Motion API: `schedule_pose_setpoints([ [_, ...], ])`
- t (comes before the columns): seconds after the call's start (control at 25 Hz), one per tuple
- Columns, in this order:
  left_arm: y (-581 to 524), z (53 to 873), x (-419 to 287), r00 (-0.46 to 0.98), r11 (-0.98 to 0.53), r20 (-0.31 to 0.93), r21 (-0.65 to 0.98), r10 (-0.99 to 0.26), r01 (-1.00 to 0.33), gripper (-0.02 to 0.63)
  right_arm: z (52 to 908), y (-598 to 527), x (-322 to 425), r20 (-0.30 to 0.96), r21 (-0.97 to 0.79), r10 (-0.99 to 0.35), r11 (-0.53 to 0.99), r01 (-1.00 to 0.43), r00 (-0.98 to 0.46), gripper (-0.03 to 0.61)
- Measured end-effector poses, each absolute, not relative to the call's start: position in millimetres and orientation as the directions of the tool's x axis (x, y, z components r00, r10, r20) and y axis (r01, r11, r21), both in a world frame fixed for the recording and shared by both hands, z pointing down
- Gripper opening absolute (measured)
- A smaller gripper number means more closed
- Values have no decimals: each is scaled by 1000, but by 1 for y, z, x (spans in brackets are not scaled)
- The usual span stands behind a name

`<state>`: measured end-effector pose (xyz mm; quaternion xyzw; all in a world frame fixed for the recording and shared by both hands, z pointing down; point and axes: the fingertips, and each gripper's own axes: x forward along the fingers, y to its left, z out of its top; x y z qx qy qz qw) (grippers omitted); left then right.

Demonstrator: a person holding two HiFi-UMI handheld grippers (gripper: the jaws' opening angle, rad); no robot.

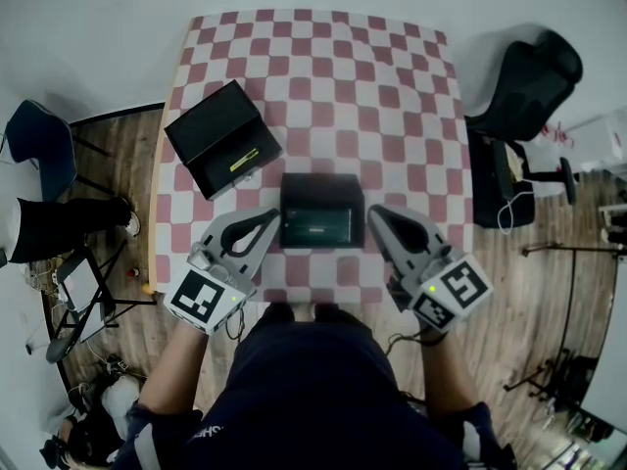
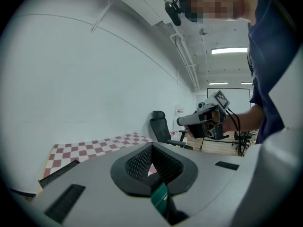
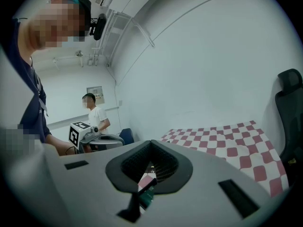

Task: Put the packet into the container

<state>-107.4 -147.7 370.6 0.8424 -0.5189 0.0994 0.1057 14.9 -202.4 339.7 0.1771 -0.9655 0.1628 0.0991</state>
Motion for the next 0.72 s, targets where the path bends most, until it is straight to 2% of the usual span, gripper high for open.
schedule_pose_setpoints([
  [0.72, -147, 375, -102, 437, -436, 292, 75, -850, -897, 34, 343, -202, 20, 251, -289, -301, 884, -368, -920, 17],
])
